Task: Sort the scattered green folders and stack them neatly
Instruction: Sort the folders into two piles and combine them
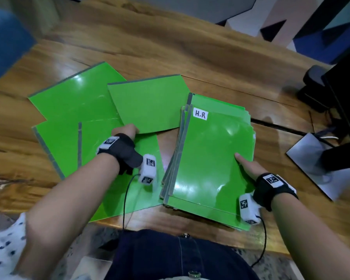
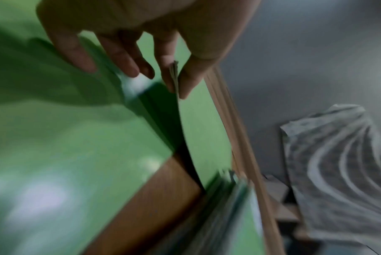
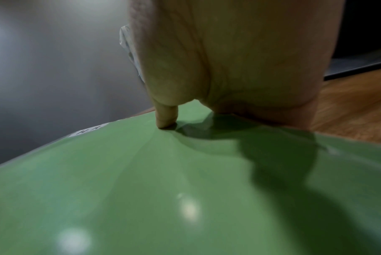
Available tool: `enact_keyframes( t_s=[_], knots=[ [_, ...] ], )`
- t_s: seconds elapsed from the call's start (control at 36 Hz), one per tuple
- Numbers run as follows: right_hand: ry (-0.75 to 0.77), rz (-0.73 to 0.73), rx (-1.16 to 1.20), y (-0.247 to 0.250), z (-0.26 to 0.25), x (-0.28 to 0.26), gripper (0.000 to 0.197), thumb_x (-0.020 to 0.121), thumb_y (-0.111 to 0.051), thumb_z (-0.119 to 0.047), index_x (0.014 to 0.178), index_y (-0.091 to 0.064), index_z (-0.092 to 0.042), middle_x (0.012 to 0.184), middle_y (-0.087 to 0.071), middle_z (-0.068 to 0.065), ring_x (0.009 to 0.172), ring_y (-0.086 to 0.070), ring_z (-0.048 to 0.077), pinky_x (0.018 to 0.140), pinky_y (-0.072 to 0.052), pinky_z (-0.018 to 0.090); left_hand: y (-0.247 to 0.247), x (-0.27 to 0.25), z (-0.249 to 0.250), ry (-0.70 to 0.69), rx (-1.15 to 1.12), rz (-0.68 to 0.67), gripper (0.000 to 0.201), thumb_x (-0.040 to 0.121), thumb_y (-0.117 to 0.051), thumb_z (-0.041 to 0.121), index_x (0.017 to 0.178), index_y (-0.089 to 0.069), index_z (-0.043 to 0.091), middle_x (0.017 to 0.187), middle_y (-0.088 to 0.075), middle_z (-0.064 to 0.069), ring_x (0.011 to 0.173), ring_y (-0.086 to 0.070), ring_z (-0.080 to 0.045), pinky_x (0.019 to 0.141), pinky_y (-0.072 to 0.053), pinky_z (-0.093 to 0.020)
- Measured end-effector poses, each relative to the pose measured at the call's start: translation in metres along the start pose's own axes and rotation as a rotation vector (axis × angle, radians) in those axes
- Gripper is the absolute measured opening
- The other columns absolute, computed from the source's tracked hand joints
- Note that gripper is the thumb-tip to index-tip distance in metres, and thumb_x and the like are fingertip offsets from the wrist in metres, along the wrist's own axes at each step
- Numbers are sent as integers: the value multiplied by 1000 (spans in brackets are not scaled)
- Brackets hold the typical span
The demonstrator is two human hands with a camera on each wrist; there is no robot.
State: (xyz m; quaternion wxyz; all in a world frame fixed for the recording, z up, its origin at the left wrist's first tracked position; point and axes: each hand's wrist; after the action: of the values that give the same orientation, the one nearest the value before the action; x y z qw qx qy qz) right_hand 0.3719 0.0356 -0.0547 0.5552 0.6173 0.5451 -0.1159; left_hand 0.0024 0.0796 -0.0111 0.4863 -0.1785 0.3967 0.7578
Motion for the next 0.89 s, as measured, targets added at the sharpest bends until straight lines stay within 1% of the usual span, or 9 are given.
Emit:
enact_keyframes(
  t_s=[0.08, 0.17, 0.28, 0.36, 0.47, 0.56, 0.61, 0.72, 0.89],
  knots=[
    [-1, -7, -10, 0, 1, -1, 110, 68, -47, -83, 146, -30, -7, 149, -35, 18, 130, -42, 38, 104, -35, 56, -8, -19, -33, 74, -5, -86, 40, 82, -67, 13, 116, -60, -8, 107, -62, -14, 96, -61, -24, 72, -44, -28],
    [0, 7, -31, 0, -1, -4, 104, 73, -46, -79, 145, -32, -5, 148, -37, 19, 128, -44, 38, 104, -37, 55, -13, -36, -59, 228, 71, -339, 15, 92, -55, 13, 86, -63, 1, 73, -62, -6, 61, -50, -17, 55, -37, -25],
    [9, 21, -44, 0, -1, -5, 101, 76, -45, -77, 144, -33, -4, 148, -37, 20, 128, -44, 38, 105, -36, 53, -3, -49, -53, 350, 198, -677, 34, 97, -45, 35, 88, -61, 7, 72, -64, -3, 56, -50, -13, 55, -42, -23],
    [12, 29, -46, -1, -1, -6, 100, 77, -44, -77, 144, -33, -3, 147, -38, 20, 128, -45, 38, 105, -36, 52, 3, -40, -26, 34, 289, -494, 28, 97, -49, 27, 81, -56, 5, 70, -59, -6, 55, -51, -14, 44, -44, -22],
    [7, 44, -49, -1, -2, -8, 104, 75, -45, -78, 144, -31, -1, 147, -37, 21, 127, -45, 38, 106, -37, 52, 24, 6, 16, -409, 623, -27, 24, 89, -60, 33, 92, -56, 9, 81, -57, -6, 68, -52, -19, 58, -43, -25],
    [11, 37, -80, -1, -3, -9, 101, 78, -42, -76, 144, -31, 0, 148, -36, 22, 129, -44, 38, 107, -35, 50, 37, 43, 30, -408, 845, 105, 69, 79, -71, 42, 129, -42, 4, 123, -53, -17, 112, -54, -31, 90, -48, -42],
    [14, 28, -108, 0, -2, -7, 98, 80, -40, -75, 143, -34, 0, 147, -38, 22, 127, -45, 37, 107, -36, 49, 39, 60, 28, -369, 955, 78, 92, 71, -75, 49, 138, -31, 4, 135, -47, -18, 124, -47, -34, 102, -40, -49],
    [5, 5, -102, 1, 0, -2, 102, 76, -41, -79, 144, -33, -3, 147, -37, 22, 126, -47, 39, 105, -37, 53, 37, 76, 18, -383, 988, 66, 102, 64, -79, 53, 140, -30, 7, 134, -47, -17, 124, -47, -34, 103, -39, -51],
    [-17, -13, -105, 2, -1, -1, 110, 70, -43, -83, 146, -29, -6, 150, -33, 21, 130, -41, 39, 106, -33, 56, 39, 65, 20, -493, 666, 98, 73, 75, -72, 49, 132, -45, 11, 125, -58, -13, 113, -57, -31, 91, -49, -39]
  ],
)
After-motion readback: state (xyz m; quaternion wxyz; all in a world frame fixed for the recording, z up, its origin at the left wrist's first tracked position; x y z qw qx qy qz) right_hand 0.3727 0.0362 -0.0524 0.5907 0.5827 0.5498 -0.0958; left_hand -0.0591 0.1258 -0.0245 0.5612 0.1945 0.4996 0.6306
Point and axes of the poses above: each hand's wrist, its own x-axis towards the middle knuckle, its own y-axis out of the back of the hand, z = x × y
